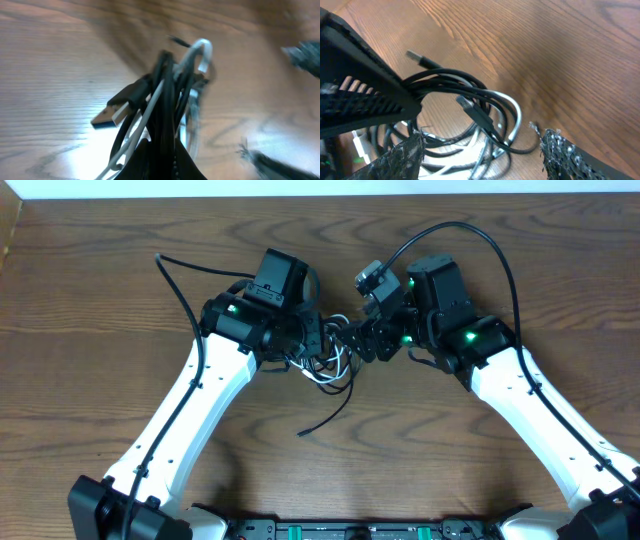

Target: Untangle cables

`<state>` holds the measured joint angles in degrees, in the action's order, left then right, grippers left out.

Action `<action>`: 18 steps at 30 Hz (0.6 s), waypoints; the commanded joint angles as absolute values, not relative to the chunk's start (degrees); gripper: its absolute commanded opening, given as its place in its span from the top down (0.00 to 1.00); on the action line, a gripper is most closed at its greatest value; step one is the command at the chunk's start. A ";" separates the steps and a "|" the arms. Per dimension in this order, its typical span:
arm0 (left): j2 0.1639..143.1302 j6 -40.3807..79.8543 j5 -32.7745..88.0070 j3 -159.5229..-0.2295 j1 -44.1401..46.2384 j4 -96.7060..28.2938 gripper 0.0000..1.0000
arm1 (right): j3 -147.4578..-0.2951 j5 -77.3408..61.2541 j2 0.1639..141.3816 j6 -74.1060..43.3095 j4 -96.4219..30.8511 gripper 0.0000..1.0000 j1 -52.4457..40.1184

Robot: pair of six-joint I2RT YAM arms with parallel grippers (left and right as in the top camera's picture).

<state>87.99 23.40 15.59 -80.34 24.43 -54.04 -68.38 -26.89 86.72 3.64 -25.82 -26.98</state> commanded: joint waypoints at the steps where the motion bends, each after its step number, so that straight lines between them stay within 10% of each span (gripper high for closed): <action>1: 87.66 18.79 21.85 -80.79 24.16 -54.24 0.93 | -68.12 -25.23 86.61 8.05 -26.72 0.28 -27.44; 18: 87.64 18.65 28.03 -80.79 20.18 -51.07 0.93 | -68.12 -20.88 86.63 -0.69 -29.36 0.27 -24.38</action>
<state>87.99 19.42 24.10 -80.34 21.45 -52.64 -68.38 -22.22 86.72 3.90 -29.21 -26.04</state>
